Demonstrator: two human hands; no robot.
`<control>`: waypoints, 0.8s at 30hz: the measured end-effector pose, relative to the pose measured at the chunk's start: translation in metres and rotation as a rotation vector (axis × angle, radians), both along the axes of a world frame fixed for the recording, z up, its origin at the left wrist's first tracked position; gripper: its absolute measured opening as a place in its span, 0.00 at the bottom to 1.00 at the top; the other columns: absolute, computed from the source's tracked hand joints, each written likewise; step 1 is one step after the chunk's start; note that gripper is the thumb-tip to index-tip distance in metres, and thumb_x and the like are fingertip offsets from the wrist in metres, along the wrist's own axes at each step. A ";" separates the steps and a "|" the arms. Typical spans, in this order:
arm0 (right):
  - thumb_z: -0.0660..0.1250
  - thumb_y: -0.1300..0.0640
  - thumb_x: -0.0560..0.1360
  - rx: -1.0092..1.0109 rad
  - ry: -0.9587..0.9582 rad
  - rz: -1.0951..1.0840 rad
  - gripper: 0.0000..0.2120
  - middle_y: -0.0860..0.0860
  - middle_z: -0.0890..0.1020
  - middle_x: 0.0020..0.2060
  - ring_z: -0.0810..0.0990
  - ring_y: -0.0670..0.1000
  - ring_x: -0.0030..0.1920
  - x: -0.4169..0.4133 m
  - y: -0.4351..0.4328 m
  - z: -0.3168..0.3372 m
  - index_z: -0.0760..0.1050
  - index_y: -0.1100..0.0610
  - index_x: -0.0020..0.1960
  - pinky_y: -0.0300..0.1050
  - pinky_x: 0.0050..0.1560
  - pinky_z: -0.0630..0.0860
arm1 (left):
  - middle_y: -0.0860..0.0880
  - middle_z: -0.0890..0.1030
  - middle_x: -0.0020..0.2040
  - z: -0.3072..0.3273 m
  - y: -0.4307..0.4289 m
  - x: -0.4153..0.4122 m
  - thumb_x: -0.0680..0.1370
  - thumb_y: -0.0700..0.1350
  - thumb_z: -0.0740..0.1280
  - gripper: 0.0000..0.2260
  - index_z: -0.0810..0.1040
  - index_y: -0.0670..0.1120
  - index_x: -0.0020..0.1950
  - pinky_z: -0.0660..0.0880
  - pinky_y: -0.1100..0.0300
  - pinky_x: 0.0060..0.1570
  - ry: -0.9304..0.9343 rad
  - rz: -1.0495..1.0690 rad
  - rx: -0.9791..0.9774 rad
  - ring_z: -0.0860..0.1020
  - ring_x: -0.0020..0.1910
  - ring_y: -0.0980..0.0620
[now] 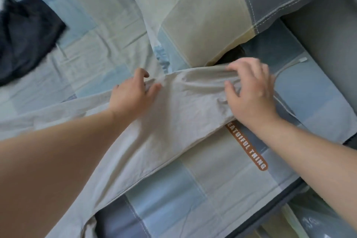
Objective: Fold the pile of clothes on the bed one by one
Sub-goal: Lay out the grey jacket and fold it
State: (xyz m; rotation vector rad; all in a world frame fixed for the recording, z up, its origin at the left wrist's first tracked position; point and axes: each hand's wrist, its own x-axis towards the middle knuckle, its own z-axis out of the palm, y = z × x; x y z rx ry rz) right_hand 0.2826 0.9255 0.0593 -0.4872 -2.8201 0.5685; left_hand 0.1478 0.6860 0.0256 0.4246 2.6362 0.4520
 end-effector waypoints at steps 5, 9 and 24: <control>0.64 0.57 0.73 -0.086 -0.193 0.502 0.19 0.50 0.78 0.63 0.74 0.56 0.62 -0.025 -0.086 -0.014 0.79 0.52 0.63 0.54 0.59 0.70 | 0.53 0.78 0.51 0.010 -0.070 -0.019 0.75 0.66 0.68 0.21 0.72 0.54 0.59 0.74 0.50 0.55 -0.241 0.001 -0.103 0.77 0.50 0.45; 0.63 0.50 0.80 -0.071 -0.628 0.407 0.26 0.49 0.60 0.79 0.59 0.53 0.78 -0.049 -0.103 -0.036 0.63 0.50 0.77 0.51 0.75 0.59 | 0.50 0.80 0.50 0.010 -0.112 -0.029 0.77 0.56 0.68 0.09 0.75 0.55 0.52 0.68 0.55 0.51 -0.208 -0.025 -0.280 0.74 0.49 0.46; 0.66 0.47 0.78 0.245 -0.586 0.397 0.06 0.50 0.80 0.58 0.74 0.56 0.63 -0.110 -0.179 -0.045 0.75 0.46 0.53 0.52 0.63 0.61 | 0.50 0.80 0.48 -0.004 -0.209 -0.029 0.82 0.50 0.60 0.05 0.73 0.53 0.50 0.67 0.51 0.52 -0.052 0.057 -0.278 0.74 0.47 0.44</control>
